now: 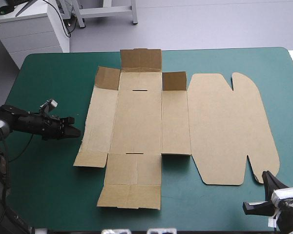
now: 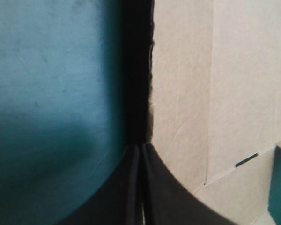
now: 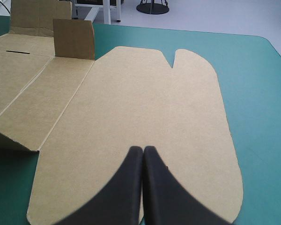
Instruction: Fold the box
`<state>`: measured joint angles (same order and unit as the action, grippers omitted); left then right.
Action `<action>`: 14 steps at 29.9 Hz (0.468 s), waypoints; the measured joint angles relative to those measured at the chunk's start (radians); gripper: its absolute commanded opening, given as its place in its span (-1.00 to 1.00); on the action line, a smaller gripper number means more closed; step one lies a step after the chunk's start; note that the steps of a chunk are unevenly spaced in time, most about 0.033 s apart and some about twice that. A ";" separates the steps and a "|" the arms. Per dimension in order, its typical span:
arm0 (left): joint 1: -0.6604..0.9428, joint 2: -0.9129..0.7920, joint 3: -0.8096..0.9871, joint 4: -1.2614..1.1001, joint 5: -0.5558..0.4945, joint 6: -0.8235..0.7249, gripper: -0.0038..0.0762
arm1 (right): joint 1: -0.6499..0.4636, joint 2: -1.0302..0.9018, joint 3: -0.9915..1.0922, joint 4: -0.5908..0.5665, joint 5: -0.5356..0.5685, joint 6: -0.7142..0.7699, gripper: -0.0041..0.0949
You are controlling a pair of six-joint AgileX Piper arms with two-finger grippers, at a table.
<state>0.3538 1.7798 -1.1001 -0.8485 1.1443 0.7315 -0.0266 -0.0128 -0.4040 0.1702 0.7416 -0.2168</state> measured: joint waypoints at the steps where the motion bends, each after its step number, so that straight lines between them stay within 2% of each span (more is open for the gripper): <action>1: -0.013 0.000 0.000 0.023 -0.006 -0.002 -0.66 | 0.000 0.000 0.000 0.000 0.000 0.000 -0.96; 3: -0.036 0.000 0.000 0.051 -0.012 -0.004 -0.43 | 0.000 0.000 0.000 0.000 0.000 0.000 -0.96; 7: -0.059 0.000 0.000 0.066 -0.020 -0.006 0.23 | 0.000 0.000 0.000 0.000 0.000 0.000 -0.96; 9: -0.059 0.000 0.000 0.067 -0.030 -0.006 0.43 | 0.000 0.000 0.000 0.000 0.000 0.000 -0.96; 14: -0.060 -0.002 -0.002 0.044 -0.032 -0.083 0.47 | 0.000 0.000 0.000 0.000 0.000 0.000 -0.96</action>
<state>0.2936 1.7778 -1.1025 -0.8043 1.1119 0.6490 -0.0266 -0.0128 -0.4040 0.1702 0.7416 -0.2168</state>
